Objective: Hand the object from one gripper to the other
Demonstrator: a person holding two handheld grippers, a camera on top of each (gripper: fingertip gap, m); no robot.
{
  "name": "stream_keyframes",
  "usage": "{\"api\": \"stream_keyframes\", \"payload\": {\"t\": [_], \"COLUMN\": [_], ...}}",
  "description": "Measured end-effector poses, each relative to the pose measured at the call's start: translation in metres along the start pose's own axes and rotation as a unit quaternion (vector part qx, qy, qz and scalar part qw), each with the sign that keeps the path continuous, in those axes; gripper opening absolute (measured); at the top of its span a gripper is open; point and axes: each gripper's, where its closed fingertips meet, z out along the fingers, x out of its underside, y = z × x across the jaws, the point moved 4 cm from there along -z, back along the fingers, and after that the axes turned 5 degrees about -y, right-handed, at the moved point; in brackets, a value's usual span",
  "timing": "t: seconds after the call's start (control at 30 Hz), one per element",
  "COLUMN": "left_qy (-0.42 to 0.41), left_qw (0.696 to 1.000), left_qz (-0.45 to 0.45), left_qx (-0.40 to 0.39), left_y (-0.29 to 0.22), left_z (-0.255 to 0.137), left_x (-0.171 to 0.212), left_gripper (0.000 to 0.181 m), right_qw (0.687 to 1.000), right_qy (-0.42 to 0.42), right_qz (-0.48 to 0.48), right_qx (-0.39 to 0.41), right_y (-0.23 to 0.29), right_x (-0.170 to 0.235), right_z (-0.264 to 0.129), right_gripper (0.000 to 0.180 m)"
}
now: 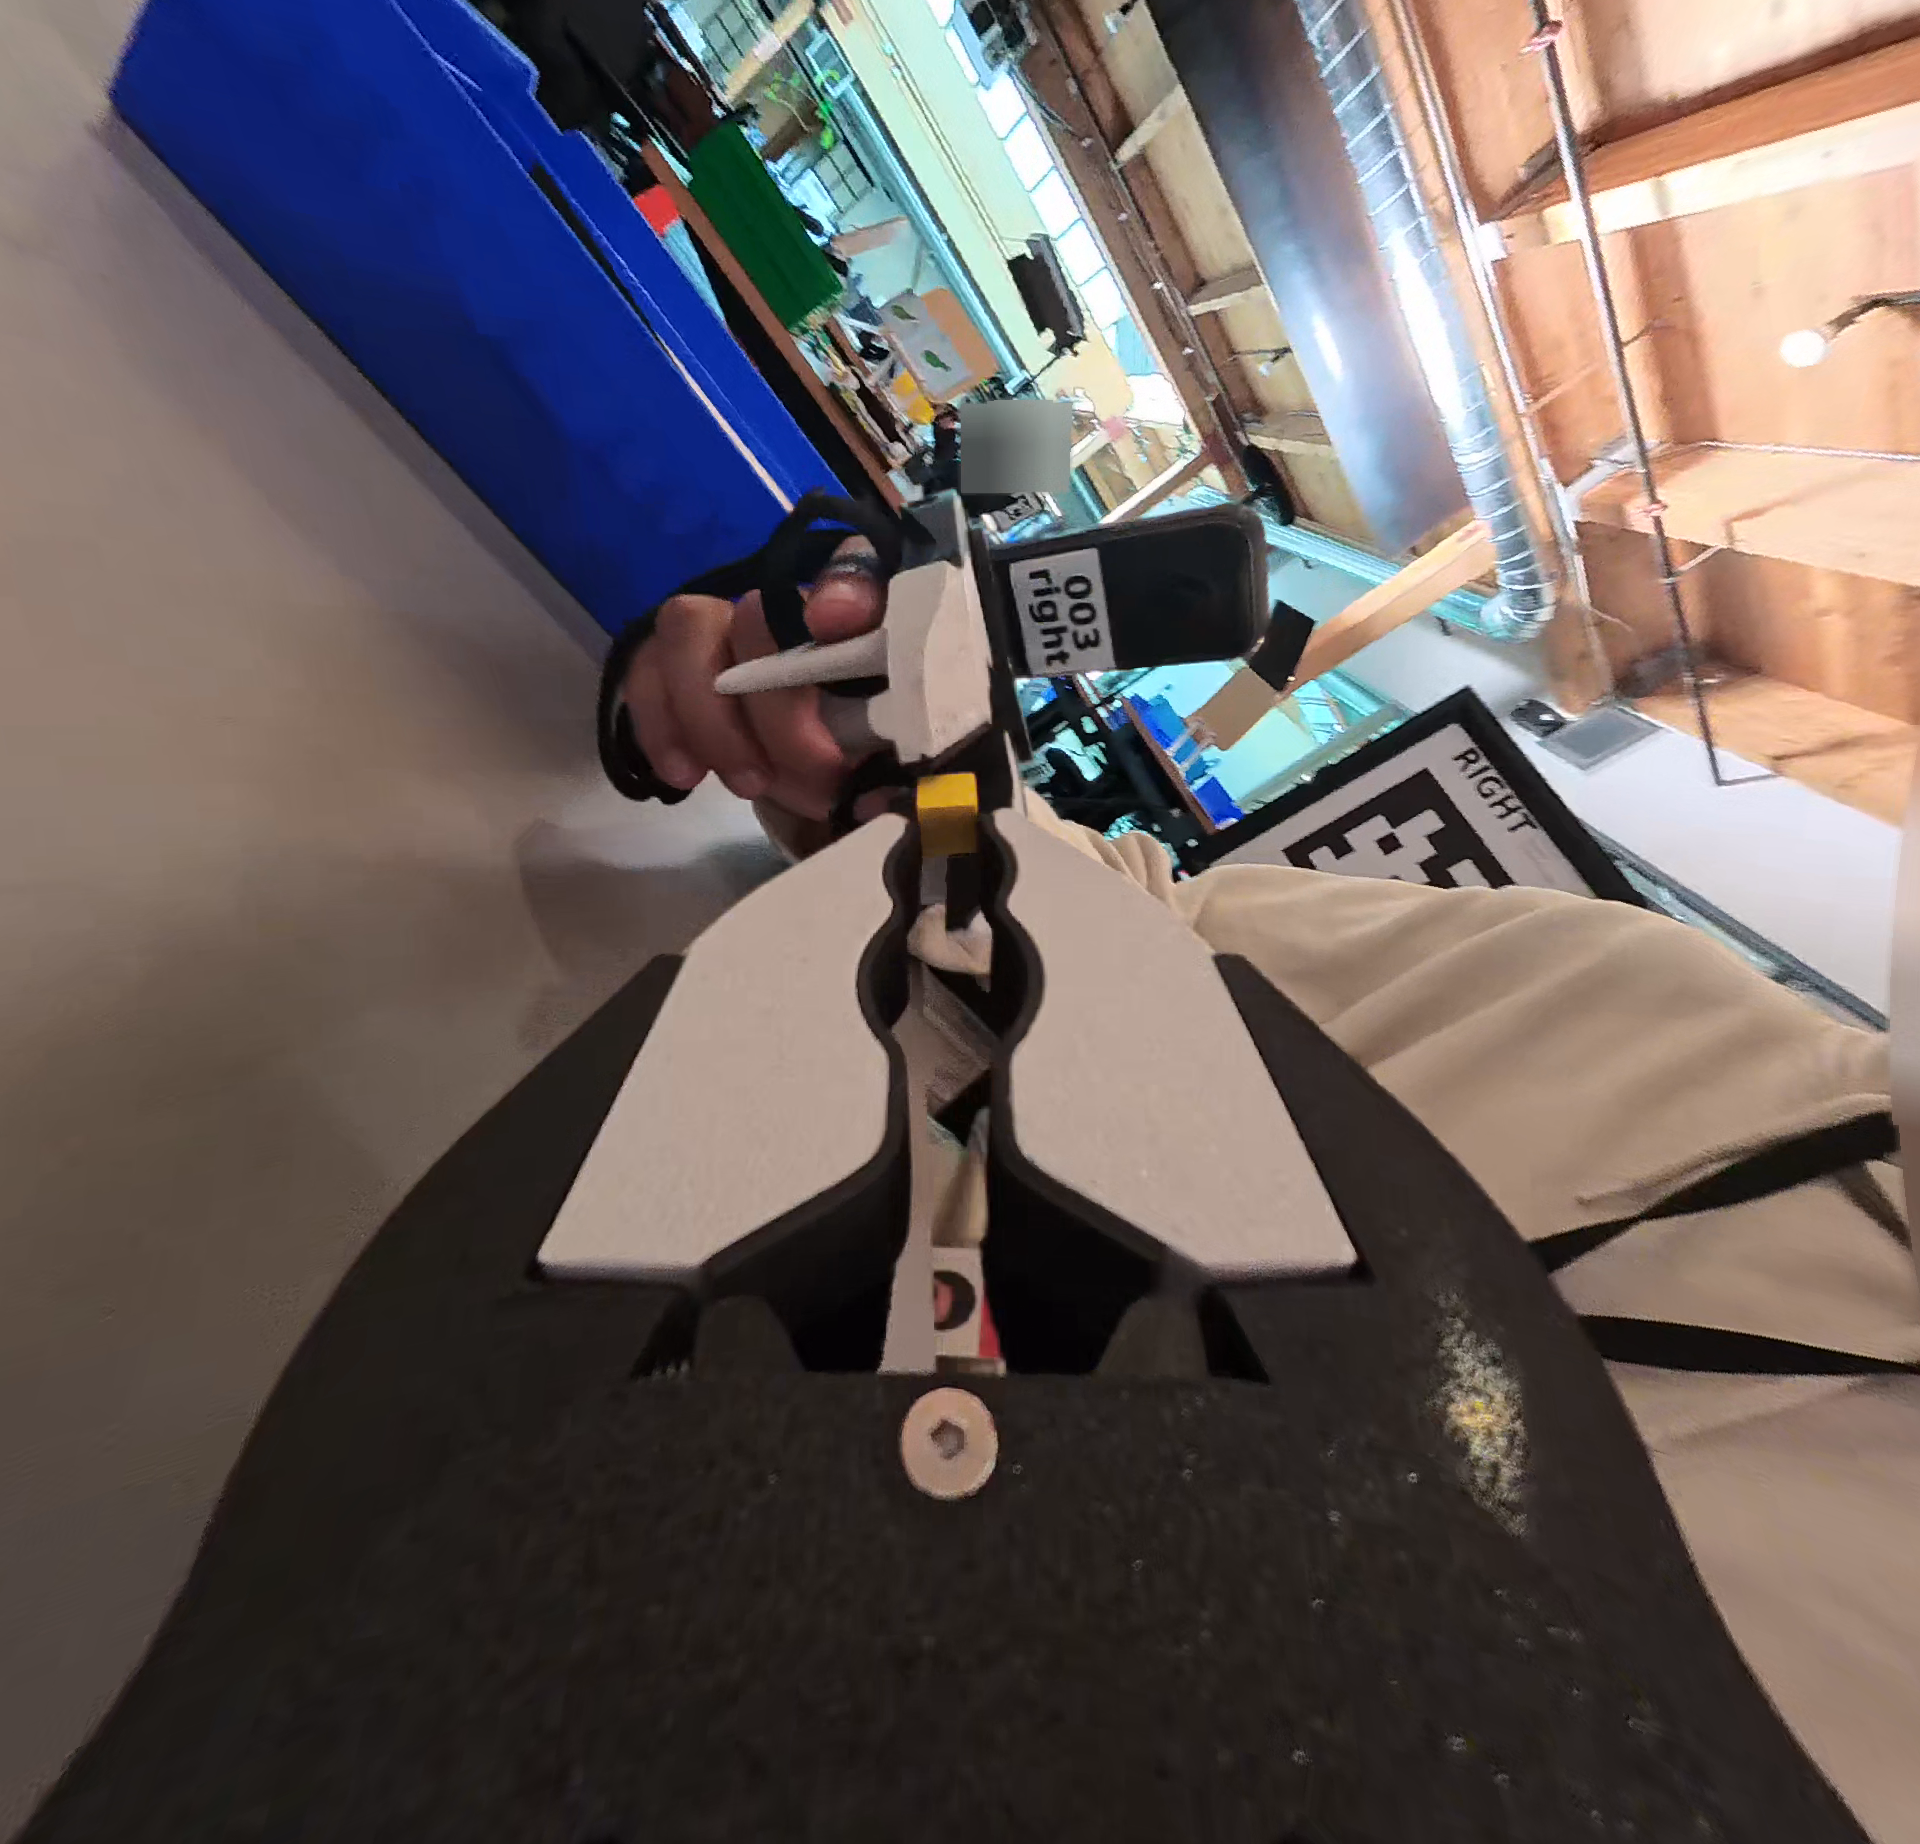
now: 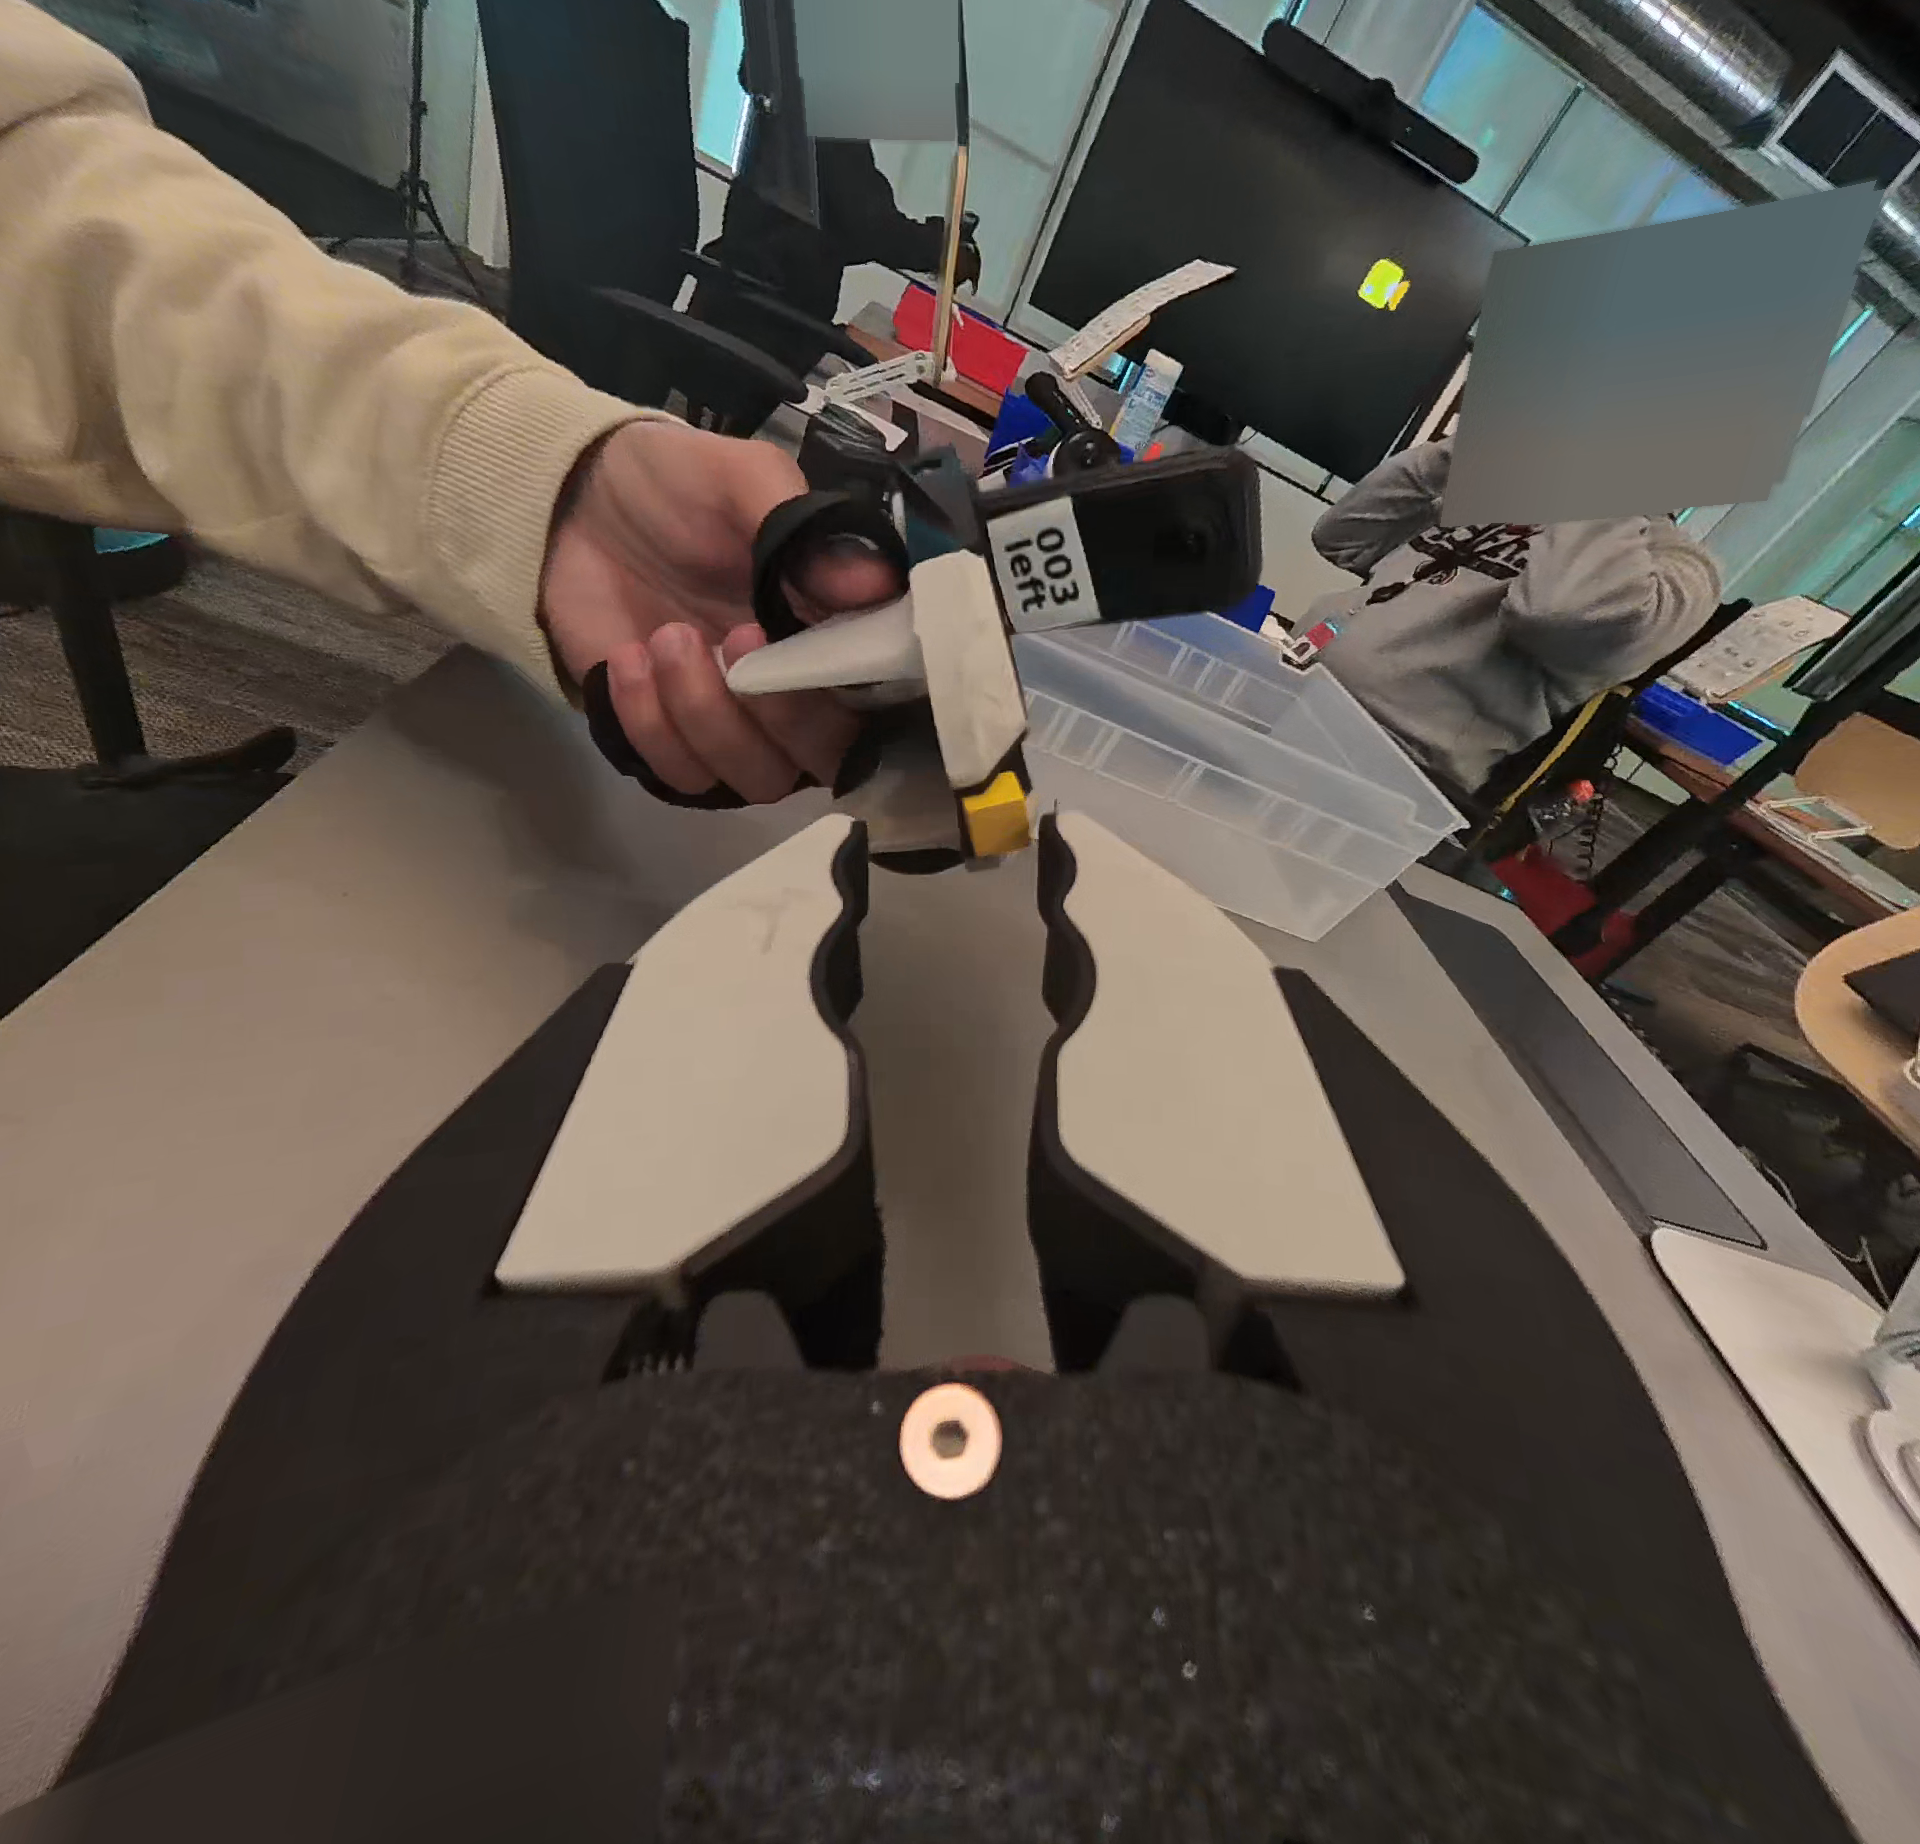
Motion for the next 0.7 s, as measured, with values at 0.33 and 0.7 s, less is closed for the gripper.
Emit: {"api": "stream_keyframes", "payload": {"t": [0.33, 0.7], "left_qy": [0.037, 0.038], "left_qw": [0.998, 0.987], "left_qz": [-0.038, 0.114], "left_qx": [0.03, -0.103], "left_y": [0.004, 0.027], "left_z": [0.002, -0.01], "left_x": [0.011, 0.003], "left_gripper": [0.01, 0.039], "right_qw": [1.0, 0.999], "right_qy": [0.011, 0.007], "right_qz": [-0.014, 0.052], "right_qx": [-0.015, 0.014], "right_y": [0.004, -0.01], "right_x": [0.001, 0.005], "right_z": [0.0, -0.008], "right_gripper": [0.01, 0.01]}}
